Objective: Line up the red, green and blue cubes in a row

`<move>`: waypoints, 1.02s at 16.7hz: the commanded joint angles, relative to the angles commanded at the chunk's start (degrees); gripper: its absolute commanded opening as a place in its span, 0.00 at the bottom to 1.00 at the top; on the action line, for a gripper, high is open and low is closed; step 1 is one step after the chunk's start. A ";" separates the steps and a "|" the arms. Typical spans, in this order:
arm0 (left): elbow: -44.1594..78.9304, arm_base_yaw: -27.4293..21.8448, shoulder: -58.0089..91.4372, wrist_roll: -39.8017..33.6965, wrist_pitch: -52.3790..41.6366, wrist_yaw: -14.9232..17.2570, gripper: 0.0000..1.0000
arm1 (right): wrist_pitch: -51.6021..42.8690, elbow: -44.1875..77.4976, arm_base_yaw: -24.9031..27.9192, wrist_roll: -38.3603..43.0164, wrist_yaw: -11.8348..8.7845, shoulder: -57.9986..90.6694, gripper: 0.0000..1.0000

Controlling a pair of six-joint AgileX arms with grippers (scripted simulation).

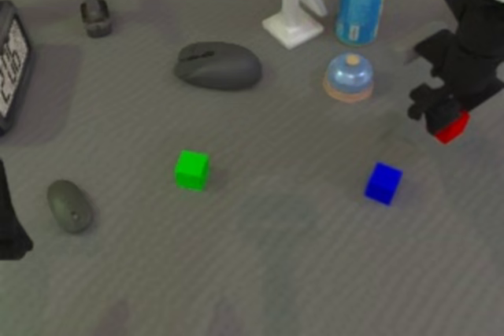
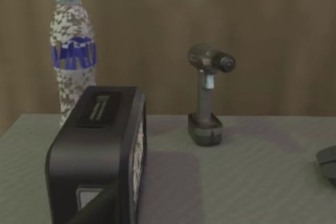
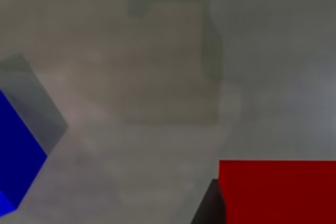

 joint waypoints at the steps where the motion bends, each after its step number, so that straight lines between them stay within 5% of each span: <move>1: 0.00 0.00 0.00 0.00 0.00 0.00 1.00 | -1.60 1.03 0.07 -0.02 0.01 -0.62 0.00; 10: 0.00 0.00 0.00 0.00 0.00 0.00 1.00 | -4.31 4.91 2.38 3.83 0.13 0.47 0.00; 17: 0.00 0.00 0.00 0.00 0.00 0.00 1.00 | -12.73 20.87 17.07 31.30 0.92 9.36 0.00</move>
